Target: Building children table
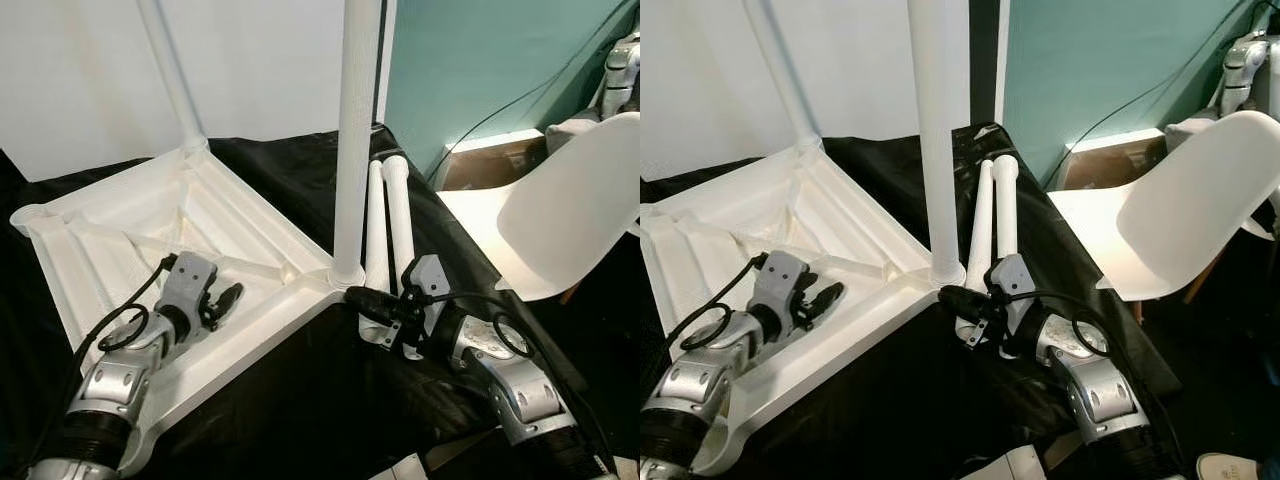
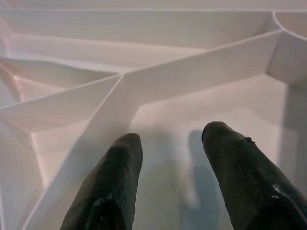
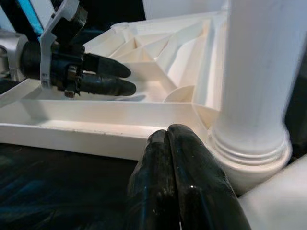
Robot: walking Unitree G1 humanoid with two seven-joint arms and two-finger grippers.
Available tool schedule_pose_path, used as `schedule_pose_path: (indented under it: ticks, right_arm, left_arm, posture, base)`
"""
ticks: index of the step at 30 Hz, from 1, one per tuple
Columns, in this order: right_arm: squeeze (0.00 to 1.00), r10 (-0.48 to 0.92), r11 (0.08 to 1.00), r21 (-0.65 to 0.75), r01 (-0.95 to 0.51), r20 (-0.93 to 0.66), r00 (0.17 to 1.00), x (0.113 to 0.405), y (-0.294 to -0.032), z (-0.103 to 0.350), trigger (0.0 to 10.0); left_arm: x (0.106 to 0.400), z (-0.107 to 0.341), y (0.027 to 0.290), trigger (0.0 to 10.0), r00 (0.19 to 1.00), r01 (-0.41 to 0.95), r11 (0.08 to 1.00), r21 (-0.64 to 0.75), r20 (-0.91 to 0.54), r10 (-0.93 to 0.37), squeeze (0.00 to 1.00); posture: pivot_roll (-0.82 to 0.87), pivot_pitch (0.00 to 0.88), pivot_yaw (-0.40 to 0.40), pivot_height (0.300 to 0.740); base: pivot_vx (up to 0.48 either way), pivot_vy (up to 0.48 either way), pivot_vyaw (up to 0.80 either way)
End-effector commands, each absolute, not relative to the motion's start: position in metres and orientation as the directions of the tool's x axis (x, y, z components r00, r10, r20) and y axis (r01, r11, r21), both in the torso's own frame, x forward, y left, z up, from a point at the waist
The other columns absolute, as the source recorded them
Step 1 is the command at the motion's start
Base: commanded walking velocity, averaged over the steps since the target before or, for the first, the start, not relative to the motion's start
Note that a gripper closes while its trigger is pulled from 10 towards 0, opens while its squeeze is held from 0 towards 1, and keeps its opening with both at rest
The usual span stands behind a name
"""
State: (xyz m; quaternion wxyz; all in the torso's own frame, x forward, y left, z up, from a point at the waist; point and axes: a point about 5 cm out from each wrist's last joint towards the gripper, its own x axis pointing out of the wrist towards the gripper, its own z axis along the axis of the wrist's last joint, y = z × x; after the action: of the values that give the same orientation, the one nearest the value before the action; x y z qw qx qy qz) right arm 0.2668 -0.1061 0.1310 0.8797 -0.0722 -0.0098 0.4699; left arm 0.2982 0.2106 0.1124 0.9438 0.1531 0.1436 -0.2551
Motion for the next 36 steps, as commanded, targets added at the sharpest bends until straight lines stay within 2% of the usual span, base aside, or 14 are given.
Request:
schedule_pose_path:
  ticks: [1,3,4,11,12,15,17,20,24,26,31,36]
  right_arm:
    - [0.0,0.828,0.542,-0.141,-0.828,-0.076,0.555,0.27,-0.102,0.13,10.0]
    - [0.0,0.828,0.543,-0.14,-0.828,-0.077,0.556,0.272,-0.099,0.131,10.0]
    - [0.0,0.828,0.544,-0.138,-0.828,-0.072,0.556,0.273,-0.096,0.133,10.0]
    - [0.0,0.829,0.544,-0.135,-0.828,-0.066,0.555,0.275,-0.093,0.135,10.0]
    - [0.0,0.821,0.554,-0.146,-0.82,-0.067,0.566,0.28,-0.094,0.137,10.0]
    - [0.0,0.821,0.55,-0.164,-0.819,-0.073,0.566,0.285,-0.097,0.139,10.0]
    - [0.0,0.831,0.526,-0.182,-0.831,-0.1,0.548,0.296,-0.104,0.139,10.0]
    - [0.0,0.834,0.514,-0.193,-0.836,-0.116,0.54,0.3,-0.108,0.139,10.0]
    - [0.0,0.809,0.519,-0.256,-0.815,-0.159,0.566,0.331,-0.123,0.148,10.0]
    - [0.0,0.809,0.519,-0.256,-0.815,-0.159,0.566,0.331,-0.123,0.148,10.0]
    - [0.0,0.772,0.554,-0.308,-0.773,-0.159,0.616,0.353,-0.129,0.159,10.0]
    - [0.0,0.787,0.539,-0.313,-0.782,-0.144,0.6,0.356,-0.123,0.161,10.0]
  left_arm:
    - [0.293,0.108,0.212,10.0,0.797,0.566,0.791,0.233,-0.4,-0.452,0.0]
    - [0.29,0.107,0.214,10.0,0.776,0.591,0.77,0.241,-0.428,-0.463,0.0]
    - [0.285,0.104,0.213,10.0,0.735,0.638,0.733,0.236,-0.468,-0.49,0.0]
    - [0.279,0.1,0.211,10.0,0.686,0.688,0.691,0.222,-0.509,-0.519,0.0]
    - [0.275,0.095,0.21,10.0,0.651,0.719,0.659,0.222,-0.548,-0.526,0.0]
    - [0.272,0.091,0.209,10.0,0.617,0.745,0.631,0.215,-0.58,-0.531,0.0]
    - [0.266,0.086,0.202,10.0,0.547,0.796,0.58,0.171,-0.613,-0.57,0.0]
    - [0.264,0.086,0.199,10.0,0.526,0.811,0.564,0.155,-0.615,-0.588,0.0]
    - [0.255,0.087,0.188,10.0,0.446,0.866,0.489,0.105,-0.603,-0.661,0.0]
    - [0.255,0.087,0.188,10.0,0.446,0.866,0.489,0.105,-0.603,-0.661,0.0]
    - [0.249,0.088,0.189,10.0,0.437,0.87,0.485,0.094,-0.603,-0.667,0.0]
    - [0.248,0.088,0.191,10.0,0.453,0.861,0.498,0.106,-0.605,-0.655,0.0]
  posture:
    - [0.01,0.0,0.022,0.74]
    - [0.01,0.0,0.02,0.74]
    - [0.01,0.0,0.02,0.74]
    - [0.01,0.0,0.02,0.74]
    - [0.0,0.0,0.025,0.74]
    - [-0.01,0.0,0.03,0.74]
    - [-0.01,0.0,0.034,0.74]
    - [-0.01,0.0,0.034,0.74]
    - [0.0,0.0,0.033,0.74]
    - [0.0,0.0,0.033,0.74]
    - [0.02,0.0,0.03,0.74]
    - [0.03,0.0,0.03,0.74]
  base:
    - [0.0,0.0,0.0]
    - [0.0,0.0,0.0]
    - [0.0,0.0,0.0]
    - [0.0,0.0,0.0]
    - [0.0,0.0,0.0]
    - [0.0,0.0,0.0]
    - [0.0,0.0,0.0]
    - [0.0,0.0,0.0]
    - [0.0,0.0,0.0]
    - [0.0,0.0,0.0]
    - [0.0,0.0,0.0]
    - [0.0,0.0,0.0]
